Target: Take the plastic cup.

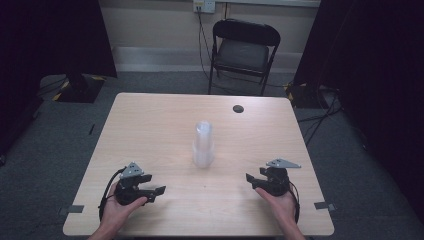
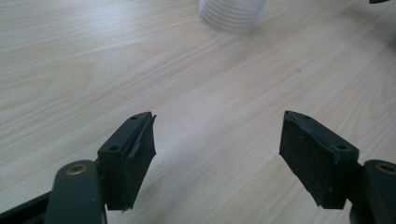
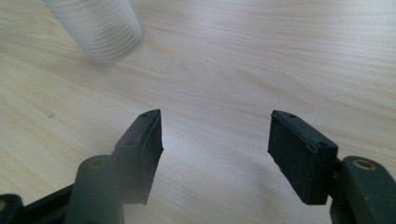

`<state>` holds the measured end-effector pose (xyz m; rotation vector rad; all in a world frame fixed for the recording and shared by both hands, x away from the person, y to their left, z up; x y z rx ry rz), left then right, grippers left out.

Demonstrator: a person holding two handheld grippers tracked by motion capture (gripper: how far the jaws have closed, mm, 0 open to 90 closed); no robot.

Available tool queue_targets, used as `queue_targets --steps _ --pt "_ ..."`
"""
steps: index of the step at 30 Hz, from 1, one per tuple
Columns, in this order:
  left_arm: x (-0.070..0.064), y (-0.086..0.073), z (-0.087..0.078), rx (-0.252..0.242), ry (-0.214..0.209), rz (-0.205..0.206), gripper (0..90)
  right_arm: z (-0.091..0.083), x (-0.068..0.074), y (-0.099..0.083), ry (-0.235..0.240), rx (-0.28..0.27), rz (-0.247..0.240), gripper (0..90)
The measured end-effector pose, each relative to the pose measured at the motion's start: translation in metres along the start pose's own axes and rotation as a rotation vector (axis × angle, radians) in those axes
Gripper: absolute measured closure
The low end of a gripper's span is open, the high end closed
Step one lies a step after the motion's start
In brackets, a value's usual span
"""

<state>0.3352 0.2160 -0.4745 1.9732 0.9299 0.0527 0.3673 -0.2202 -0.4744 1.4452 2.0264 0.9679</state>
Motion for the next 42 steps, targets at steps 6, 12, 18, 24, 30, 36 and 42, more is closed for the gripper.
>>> queue_targets --steps 6,12,18,24,30,36,42 --pt "0.0 0.001 0.001 -0.008 0.004 0.002 26.6 0.0 -0.002 0.001 0.0 -0.001 0.002 36.2" --pt "0.0 0.001 -0.001 -0.013 0.006 0.0 26.6 -0.007 0.001 0.004 0.029 -0.033 -0.011 37.1" --pt "0.001 0.001 -0.001 -0.013 0.009 0.001 26.6 -0.01 0.01 0.01 0.076 -0.065 -0.044 37.6" --pt "0.001 0.001 -0.001 -0.01 0.012 -0.001 26.7 -0.011 0.019 0.019 0.12 -0.104 -0.064 37.7" --pt "0.001 0.002 0.0 -0.008 0.009 0.002 26.7 -0.013 0.028 0.031 0.158 -0.129 -0.097 37.5" --pt "0.0 0.001 0.001 0.003 0.013 0.011 26.7 -0.017 0.035 0.042 0.186 -0.15 -0.126 37.6" --pt "-0.004 0.001 -0.002 -0.008 0.014 0.018 27.0 -0.016 0.045 0.058 0.222 -0.17 -0.143 37.9"
Point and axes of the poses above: each handheld gripper's, and its own axes: z roughly forward along the jaws, y roughly out of its top, x roughly to its left, the point moved 1 cm from there along z, roughly forward along the jaws, and after that the axes turned 11 degrees about -y, right-handed, at the moved point
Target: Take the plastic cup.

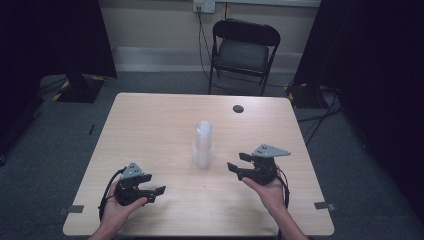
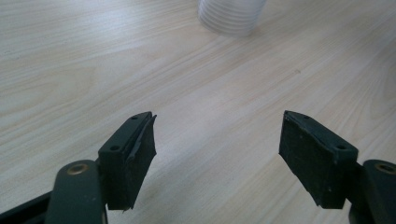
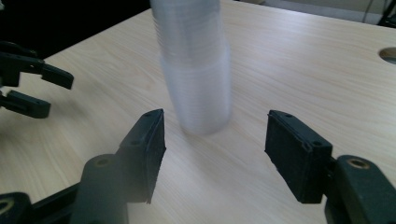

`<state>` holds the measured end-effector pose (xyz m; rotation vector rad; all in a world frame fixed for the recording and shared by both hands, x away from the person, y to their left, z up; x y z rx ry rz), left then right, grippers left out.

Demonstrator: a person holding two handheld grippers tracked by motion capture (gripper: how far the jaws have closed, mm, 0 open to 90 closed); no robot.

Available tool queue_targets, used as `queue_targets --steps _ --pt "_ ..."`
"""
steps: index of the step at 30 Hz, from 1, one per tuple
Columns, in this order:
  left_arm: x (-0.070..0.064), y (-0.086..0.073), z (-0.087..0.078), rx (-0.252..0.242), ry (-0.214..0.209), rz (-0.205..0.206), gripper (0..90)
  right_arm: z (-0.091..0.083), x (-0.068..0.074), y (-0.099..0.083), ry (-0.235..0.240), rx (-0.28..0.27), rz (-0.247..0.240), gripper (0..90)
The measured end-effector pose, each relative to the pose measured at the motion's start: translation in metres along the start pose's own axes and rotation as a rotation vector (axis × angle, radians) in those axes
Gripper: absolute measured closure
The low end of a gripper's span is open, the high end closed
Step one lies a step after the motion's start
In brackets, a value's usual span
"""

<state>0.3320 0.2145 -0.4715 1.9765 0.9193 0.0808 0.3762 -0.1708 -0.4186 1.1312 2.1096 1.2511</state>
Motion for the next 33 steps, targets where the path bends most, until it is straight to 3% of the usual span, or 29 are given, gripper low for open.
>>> queue_targets --steps 4,11,22,29,33 --pt "0.001 0.0 -0.001 -0.003 -0.001 0.001 27.0 0.005 0.005 0.012 0.033 -0.022 -0.01 37.9" --pt "0.002 -0.001 -0.001 -0.004 0.001 -0.007 27.0 0.017 0.012 0.023 0.05 -0.032 -0.043 37.6" --pt "0.001 -0.004 -0.003 0.003 0.003 -0.003 27.2 0.037 0.02 0.044 0.099 -0.051 -0.056 29.5" --pt "0.0 -0.006 -0.004 -0.004 0.016 -0.003 27.3 0.05 0.02 0.058 0.102 -0.074 -0.072 23.0" --pt "0.0 -0.008 -0.006 -0.006 0.025 -0.013 27.4 0.065 0.021 0.067 0.115 -0.084 -0.077 19.3"
Point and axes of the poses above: each handheld gripper's, and its own axes: z roughly forward along the jaws, y roughly out of its top, x roughly to its left, the point moved 1 cm from there along z, roughly forward along the jaws, and after that the axes turned 11 degrees about -y, right-handed, at the moved point
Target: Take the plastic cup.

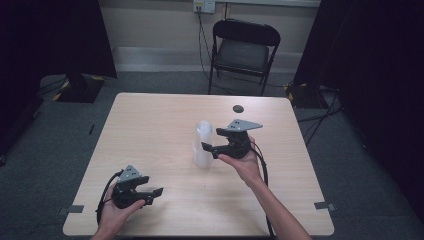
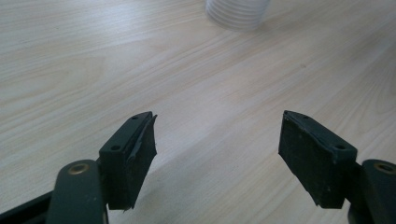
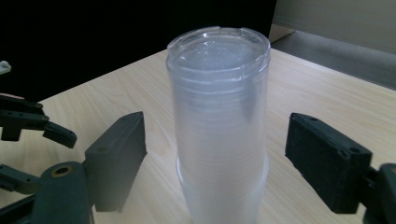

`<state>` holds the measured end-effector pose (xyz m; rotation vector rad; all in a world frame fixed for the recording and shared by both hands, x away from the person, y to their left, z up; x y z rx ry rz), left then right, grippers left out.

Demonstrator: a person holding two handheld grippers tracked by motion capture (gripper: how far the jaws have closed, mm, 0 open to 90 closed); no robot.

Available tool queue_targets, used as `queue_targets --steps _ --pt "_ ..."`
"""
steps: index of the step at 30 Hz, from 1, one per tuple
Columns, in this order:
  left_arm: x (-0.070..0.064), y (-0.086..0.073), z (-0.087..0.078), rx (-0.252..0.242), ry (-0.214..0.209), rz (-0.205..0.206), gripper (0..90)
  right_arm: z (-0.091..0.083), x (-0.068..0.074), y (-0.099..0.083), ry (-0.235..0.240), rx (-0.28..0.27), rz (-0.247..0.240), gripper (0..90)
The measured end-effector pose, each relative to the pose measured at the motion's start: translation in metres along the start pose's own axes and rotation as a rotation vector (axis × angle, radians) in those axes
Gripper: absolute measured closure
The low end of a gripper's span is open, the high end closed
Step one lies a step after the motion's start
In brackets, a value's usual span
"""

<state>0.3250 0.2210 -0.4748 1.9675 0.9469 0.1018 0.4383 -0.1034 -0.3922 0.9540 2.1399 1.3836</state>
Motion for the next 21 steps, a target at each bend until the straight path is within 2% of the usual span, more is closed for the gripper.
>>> queue_targets --steps 5,6,8,9,21 --pt "0.001 -0.002 -0.005 -0.021 0.005 -0.015 28.0 0.012 -0.002 0.001 0.007 -0.01 0.0 19.8" --pt "0.0 -0.003 -0.006 -0.021 0.003 -0.019 28.0 0.019 -0.001 -0.002 0.027 -0.024 0.029 20.1" --pt "0.001 -0.003 -0.007 -0.024 0.008 -0.014 28.0 0.022 0.001 -0.003 0.026 -0.025 0.034 19.8" --pt "0.0 -0.003 -0.007 -0.025 0.006 -0.013 28.0 0.03 0.007 -0.007 0.011 0.026 0.003 15.8" --pt "-0.002 -0.008 -0.011 -0.027 0.024 -0.016 28.0 0.038 0.001 -0.011 -0.019 0.025 0.016 17.7"
Point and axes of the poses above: each handheld gripper's, and its own axes: z roughly forward along the jaws, y roughly out of its top, x roughly to its left, the point moved 1 cm from there along z, roughly forward along the jaws, and after that the axes turned 11 degrees about -y, right-handed, at the moved point
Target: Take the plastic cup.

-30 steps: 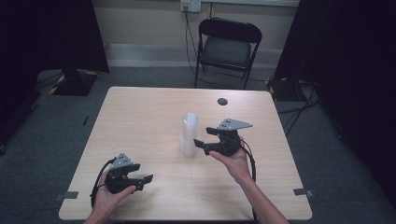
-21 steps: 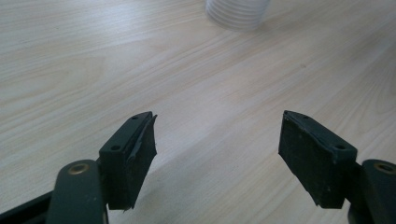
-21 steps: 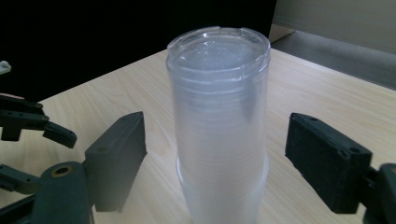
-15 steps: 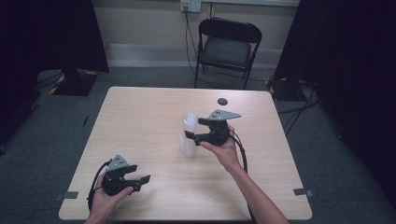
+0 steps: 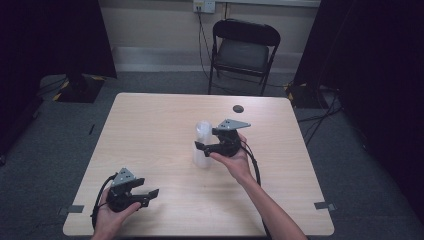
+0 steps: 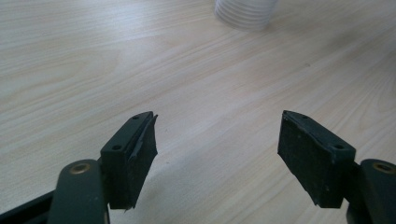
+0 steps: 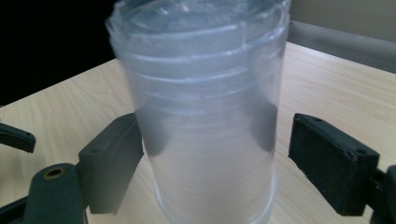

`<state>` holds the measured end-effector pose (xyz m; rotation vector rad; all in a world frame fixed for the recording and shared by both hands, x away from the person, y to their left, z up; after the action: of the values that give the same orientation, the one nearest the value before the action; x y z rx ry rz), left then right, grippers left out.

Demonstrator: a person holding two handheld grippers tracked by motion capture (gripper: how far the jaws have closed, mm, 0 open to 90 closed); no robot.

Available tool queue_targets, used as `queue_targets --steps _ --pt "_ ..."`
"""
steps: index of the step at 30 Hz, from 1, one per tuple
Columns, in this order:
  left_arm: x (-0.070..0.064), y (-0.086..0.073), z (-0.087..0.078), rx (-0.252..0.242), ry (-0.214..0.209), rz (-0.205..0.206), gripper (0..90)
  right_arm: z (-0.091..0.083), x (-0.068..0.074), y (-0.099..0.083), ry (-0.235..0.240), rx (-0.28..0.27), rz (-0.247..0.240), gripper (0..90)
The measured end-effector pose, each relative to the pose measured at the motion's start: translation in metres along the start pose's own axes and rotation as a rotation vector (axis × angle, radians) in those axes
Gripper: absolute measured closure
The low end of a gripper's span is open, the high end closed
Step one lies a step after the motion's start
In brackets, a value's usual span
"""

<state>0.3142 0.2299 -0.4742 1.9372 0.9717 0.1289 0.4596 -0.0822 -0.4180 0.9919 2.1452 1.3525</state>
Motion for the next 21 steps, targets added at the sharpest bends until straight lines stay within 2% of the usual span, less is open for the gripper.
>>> queue_targets --steps 5,7,10,14,16,21 --pt "0.0 -0.001 -0.002 -0.003 0.0 0.001 27.8 0.004 -0.001 0.0 0.01 0.002 -0.007 19.7" --pt "0.0 -0.002 -0.003 -0.001 0.003 0.003 27.7 0.008 0.001 -0.001 0.022 -0.004 -0.014 19.7" --pt "0.0 -0.002 -0.003 -0.005 0.006 0.003 27.7 0.012 0.004 -0.002 0.015 0.004 -0.02 19.7" --pt "0.0 -0.002 -0.004 -0.003 0.005 0.005 27.6 0.016 0.006 -0.003 0.016 0.003 -0.027 22.6" --pt "-0.001 -0.002 -0.004 -0.006 0.004 -0.001 27.7 0.016 0.006 -0.003 0.005 -0.001 -0.029 28.5" --pt "0.0 -0.003 -0.004 -0.006 0.006 -0.001 27.7 0.015 0.004 -0.002 0.009 -0.009 -0.014 29.7"
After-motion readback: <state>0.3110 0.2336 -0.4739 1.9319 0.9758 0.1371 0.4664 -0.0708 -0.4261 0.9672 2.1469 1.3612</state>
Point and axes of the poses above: each handheld gripper's, and its own axes: z roughly forward along the jaws, y roughly out of its top, x roughly to its left, the point moved 1 cm from there along z, roughly forward along the jaws, and after that the axes turned 11 degrees about -y, right-handed, at the moved point
